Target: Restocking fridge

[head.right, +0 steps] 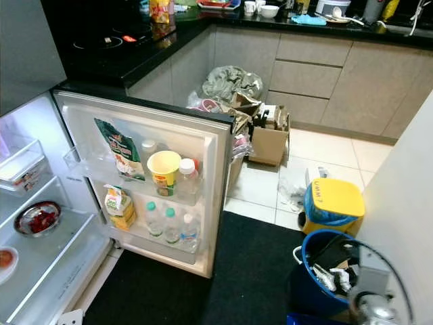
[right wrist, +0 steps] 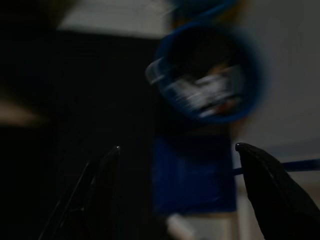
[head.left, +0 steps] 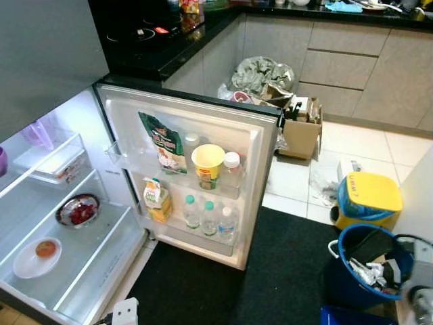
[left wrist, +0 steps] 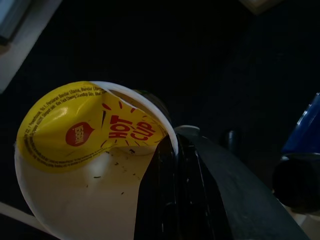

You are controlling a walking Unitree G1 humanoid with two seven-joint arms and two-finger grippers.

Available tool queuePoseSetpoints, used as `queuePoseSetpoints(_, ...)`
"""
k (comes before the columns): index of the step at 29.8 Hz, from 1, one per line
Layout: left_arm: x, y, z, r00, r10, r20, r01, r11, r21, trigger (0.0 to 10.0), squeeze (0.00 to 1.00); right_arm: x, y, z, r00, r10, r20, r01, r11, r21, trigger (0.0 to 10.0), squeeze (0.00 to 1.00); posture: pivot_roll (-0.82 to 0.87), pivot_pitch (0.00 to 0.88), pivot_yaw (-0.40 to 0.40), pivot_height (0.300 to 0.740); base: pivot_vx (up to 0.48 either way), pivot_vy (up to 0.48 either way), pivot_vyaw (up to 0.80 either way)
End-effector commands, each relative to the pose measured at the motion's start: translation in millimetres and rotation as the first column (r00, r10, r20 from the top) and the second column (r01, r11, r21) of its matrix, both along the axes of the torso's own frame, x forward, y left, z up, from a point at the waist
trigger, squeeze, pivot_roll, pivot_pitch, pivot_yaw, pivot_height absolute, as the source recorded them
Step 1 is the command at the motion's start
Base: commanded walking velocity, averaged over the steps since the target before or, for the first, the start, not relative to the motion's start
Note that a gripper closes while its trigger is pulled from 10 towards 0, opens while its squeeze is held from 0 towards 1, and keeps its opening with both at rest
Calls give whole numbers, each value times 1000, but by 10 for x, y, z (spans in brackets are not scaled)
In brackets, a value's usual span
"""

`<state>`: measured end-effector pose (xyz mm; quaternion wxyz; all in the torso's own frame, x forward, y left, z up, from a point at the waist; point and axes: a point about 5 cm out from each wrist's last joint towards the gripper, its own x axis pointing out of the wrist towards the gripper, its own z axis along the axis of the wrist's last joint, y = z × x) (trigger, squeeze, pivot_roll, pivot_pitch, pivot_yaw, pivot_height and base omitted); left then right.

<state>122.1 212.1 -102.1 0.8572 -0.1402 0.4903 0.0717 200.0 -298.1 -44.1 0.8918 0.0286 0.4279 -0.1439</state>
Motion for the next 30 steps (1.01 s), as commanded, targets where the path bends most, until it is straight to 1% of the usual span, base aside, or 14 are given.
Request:
queuePoseSetpoints(1,-16,18,-3,1000,-11,-10,11,1000,6,10000,0,-70,105,-87,999,33,-41,-32,999,20,10000,0,-54,0,-21,740,0,0,0)
queuePoseSetpoints(2,-11,16,-1,1000,-14,-9,14,1000,6,10000,0,-150,297,-205,994,80,-81,-75,996,56,10000,0,-49,0,-19,740,0,0,0)
queuePoseSetpoints(3,-11,16,-1,1000,-14,-9,14,1000,6,10000,0,-150,297,-205,994,80,-81,-75,996,56,10000,0,-49,0,-19,740,0,0,0)
queuePoseSetpoints(4,-9,14,-1,1000,-16,-9,16,1000,6,10000,0,-214,430,-282,987,117,-111,-109,991,80,10000,0,-49,0,-19,740,0,0,0)
queuePoseSetpoints(5,-9,14,-1,1000,-16,-9,16,1000,6,10000,0,-214,430,-282,987,117,-111,-109,991,80,10000,0,-49,0,-19,740,0,0,0)
queuePoseSetpoints(6,-9,10,-2,1000,-20,-10,20,1000,6,10000,0,-289,538,-349,978,151,-143,-138,986,99,10000,0,-49,0,-19,740,0,0,0)
queuePoseSetpoints(7,-9,10,-2,1000,-20,-10,20,1000,6,10000,0,-289,538,-349,978,151,-143,-138,986,99,10000,0,-49,0,-19,740,0,0,0)
queuePoseSetpoints(8,-10,7,-3,1000,-23,-11,23,1000,6,10000,0,-370,604,-403,967,179,-179,-163,981,104,10000,0,-49,0,-16,740,0,0,0)
queuePoseSetpoints(9,-10,7,-3,1000,-23,-11,23,1000,6,10000,0,-370,604,-403,967,179,-179,-163,981,104,10000,0,-49,0,-16,740,0,0,0)
queuePoseSetpoints(11,-10,1,-4,1000,-23,-11,23,1000,6,10000,0,-487,670,-468,953,204,-223,-182,977,114,10000,0,-49,0,-16,740,0,0,0)
queuePoseSetpoints(14,-15,-9,-7,1000,-22,-12,23,1000,3,10000,0,-521,680,-483,949,213,-233,-190,975,116,10000,0,-49,0,-16,740,0,0,0)
queuePoseSetpoints(22,-20,-36,-14,1000,-28,-15,28,1000,-2,10000,0,-518,627,-469,954,194,-230,-173,979,108,10000,0,-49,0,-16,740,0,0,0)
queuePoseSetpoints(28,-15,-41,-13,1000,-28,-14,28,1000,-2,10000,0,-525,625,-471,950,199,-239,-179,978,105,10000,0,-49,0,-16,740,0,0,0)
queuePoseSetpoints(30,-13,-44,-13,1000,-28,-13,28,1000,-3,10000,0,-532,631,-475,947,208,-245,-187,977,105,10000,0,-49,0,-16,740,0,0,-744)
